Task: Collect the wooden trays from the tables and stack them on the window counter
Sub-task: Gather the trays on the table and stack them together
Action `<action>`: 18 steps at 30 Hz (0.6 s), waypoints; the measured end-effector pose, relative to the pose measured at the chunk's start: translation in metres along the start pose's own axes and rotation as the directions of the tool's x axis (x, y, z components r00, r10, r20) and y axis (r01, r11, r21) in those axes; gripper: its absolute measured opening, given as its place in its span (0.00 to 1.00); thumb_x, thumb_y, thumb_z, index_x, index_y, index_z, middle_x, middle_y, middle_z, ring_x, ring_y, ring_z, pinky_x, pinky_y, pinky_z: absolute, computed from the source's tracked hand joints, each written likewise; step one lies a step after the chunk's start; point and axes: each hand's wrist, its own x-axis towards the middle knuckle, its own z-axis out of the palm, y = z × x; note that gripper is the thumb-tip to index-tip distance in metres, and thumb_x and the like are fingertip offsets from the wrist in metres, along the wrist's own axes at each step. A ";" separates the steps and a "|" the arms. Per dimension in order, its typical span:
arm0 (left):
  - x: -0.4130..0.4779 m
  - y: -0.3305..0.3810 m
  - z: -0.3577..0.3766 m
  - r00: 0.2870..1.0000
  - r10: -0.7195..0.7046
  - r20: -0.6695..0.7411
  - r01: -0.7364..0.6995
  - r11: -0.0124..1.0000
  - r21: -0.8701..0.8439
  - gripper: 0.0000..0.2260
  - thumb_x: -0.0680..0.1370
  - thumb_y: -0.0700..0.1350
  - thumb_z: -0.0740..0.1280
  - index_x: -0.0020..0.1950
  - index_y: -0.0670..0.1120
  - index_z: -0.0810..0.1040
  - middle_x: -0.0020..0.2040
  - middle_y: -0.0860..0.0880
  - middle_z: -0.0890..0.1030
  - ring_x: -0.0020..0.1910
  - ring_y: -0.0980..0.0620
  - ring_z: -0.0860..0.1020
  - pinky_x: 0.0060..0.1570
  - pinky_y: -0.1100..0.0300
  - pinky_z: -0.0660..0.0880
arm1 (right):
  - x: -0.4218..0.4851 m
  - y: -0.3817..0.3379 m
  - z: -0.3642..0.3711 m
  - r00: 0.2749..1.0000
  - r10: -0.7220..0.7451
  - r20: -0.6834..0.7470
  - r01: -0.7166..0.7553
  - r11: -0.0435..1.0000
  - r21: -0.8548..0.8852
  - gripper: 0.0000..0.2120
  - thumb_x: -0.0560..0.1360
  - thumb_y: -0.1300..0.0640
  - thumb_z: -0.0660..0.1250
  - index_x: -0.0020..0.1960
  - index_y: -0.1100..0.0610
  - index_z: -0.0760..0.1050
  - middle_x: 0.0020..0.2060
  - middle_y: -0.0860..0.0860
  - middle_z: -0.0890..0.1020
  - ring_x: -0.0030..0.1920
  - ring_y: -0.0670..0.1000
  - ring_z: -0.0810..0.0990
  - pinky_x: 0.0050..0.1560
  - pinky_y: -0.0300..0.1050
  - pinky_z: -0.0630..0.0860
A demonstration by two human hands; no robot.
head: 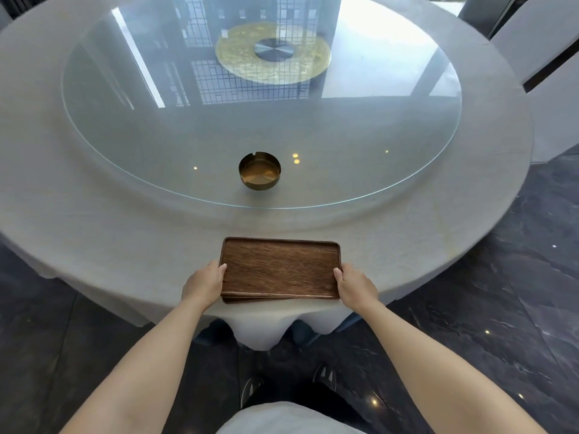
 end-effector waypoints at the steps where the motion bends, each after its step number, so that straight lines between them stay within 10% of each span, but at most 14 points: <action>1: 0.000 -0.001 0.000 1.000 0.001 0.000 -0.001 1.000 0.001 0.20 0.81 0.50 0.48 0.55 0.38 0.73 0.53 0.36 0.80 0.52 0.37 0.77 0.50 0.49 0.73 | 0.000 0.000 0.001 1.000 -0.002 0.000 0.002 1.000 -0.012 0.20 0.81 0.50 0.46 0.60 0.60 0.69 0.53 0.58 0.80 0.52 0.59 0.79 0.51 0.52 0.74; 18: -0.014 -0.003 0.014 0.996 -0.055 0.073 0.060 0.995 -0.077 0.23 0.81 0.52 0.46 0.51 0.39 0.74 0.52 0.38 0.80 0.51 0.39 0.77 0.49 0.52 0.71 | 0.007 -0.006 -0.010 0.999 0.050 -0.004 -0.050 0.996 -0.071 0.11 0.82 0.54 0.45 0.50 0.59 0.62 0.51 0.62 0.81 0.42 0.56 0.72 0.42 0.48 0.67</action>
